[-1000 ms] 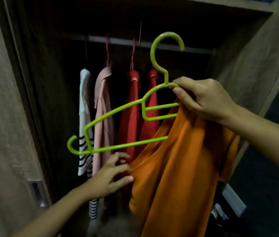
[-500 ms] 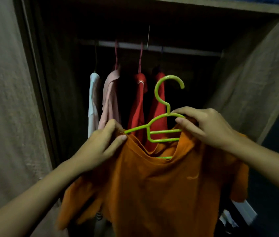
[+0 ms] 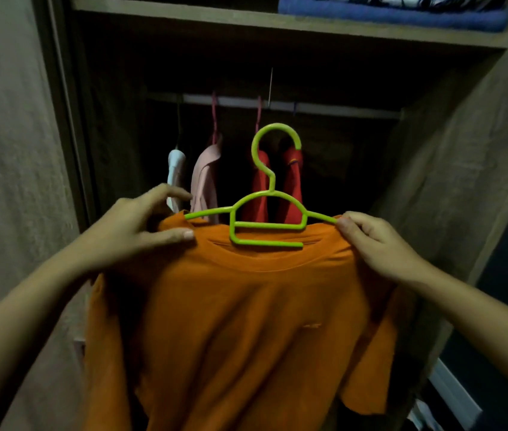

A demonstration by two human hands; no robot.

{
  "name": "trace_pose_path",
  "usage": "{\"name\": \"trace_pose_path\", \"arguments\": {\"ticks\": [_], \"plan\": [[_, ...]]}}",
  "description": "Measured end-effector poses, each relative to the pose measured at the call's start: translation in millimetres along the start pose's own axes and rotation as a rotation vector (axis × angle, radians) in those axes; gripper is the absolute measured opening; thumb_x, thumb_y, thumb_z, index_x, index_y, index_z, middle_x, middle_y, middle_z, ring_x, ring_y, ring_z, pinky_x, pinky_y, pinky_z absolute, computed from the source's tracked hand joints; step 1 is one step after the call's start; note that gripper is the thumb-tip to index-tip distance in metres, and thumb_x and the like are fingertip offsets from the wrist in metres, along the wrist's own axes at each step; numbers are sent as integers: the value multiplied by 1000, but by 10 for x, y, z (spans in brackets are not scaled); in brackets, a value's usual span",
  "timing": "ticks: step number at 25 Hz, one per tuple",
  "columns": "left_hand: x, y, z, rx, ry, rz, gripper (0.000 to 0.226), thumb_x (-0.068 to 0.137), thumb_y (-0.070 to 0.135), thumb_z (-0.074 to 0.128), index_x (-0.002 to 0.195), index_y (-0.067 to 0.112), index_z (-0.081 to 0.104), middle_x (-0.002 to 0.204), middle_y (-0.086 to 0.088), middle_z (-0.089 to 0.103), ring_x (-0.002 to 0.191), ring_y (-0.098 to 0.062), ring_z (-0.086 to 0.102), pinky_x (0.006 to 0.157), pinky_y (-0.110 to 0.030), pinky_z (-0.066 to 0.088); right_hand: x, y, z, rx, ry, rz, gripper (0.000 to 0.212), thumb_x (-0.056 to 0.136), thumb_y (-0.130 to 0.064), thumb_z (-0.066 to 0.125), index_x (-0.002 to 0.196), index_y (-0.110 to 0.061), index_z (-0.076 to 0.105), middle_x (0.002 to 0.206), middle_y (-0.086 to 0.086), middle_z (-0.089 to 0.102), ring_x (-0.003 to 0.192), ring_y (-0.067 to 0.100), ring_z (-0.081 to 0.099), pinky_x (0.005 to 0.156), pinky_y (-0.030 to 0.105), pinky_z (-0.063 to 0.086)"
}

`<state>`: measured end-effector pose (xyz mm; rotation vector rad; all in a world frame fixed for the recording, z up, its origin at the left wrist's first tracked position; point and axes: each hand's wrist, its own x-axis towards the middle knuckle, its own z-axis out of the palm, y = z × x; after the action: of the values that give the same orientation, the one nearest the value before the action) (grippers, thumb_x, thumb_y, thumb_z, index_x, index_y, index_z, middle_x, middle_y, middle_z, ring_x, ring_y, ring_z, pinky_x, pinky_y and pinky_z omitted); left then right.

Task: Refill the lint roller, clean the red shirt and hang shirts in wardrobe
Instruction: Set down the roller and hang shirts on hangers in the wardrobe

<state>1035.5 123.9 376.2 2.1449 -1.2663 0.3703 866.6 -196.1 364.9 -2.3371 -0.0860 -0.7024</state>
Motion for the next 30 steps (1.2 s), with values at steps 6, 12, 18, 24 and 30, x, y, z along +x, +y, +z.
{"name": "trace_pose_path", "arguments": {"ticks": [6, 12, 18, 24, 30], "plan": [[-153, -172, -76, -178, 96, -25, 40, 76, 63, 47, 100, 35, 64, 96, 18, 67, 85, 0, 64, 67, -15, 52, 156, 2, -82, 110, 36, 53, 36, 94, -35, 33, 82, -17, 62, 73, -7, 60, 63, -3, 56, 61, 8, 43], [-183, -313, -250, -183, 239, -123, 17, 79, 64, 53, 90, 56, 62, 93, 34, 63, 85, 13, 59, 66, -18, 47, 23, 415, -340, -9, -125, 200, 30, 90, -42, 41, 109, -30, 60, 96, -19, 69, 93, 0, 63, 83, 18, 47], [-66, -92, -212, -229, 236, -162, 13, 85, 44, 58, 84, 37, 69, 84, 17, 70, 80, 4, 64, 67, -19, 47, -61, 475, -432, -82, -72, 366, 29, 87, -41, 57, 99, -15, 66, 96, -3, 67, 91, 13, 61, 91, 34, 47], [13, 524, 369, 11, 274, -26, 29, 85, 53, 54, 93, 30, 71, 82, 10, 72, 77, -3, 65, 66, -22, 51, 36, -287, 102, 97, 226, 109, 26, 86, -12, 59, 93, -31, 43, 99, 3, 63, 75, 5, 57, 73, 22, 46], [180, 1055, 911, 128, 324, -65, 36, 88, 54, 41, 91, 25, 63, 76, -5, 70, 80, -33, 65, 63, -40, 50, 161, -420, 192, 405, 246, 400, 40, 88, -19, 58, 116, -24, 30, 118, 5, 52, 91, 14, 62, 57, 8, 47]]}}
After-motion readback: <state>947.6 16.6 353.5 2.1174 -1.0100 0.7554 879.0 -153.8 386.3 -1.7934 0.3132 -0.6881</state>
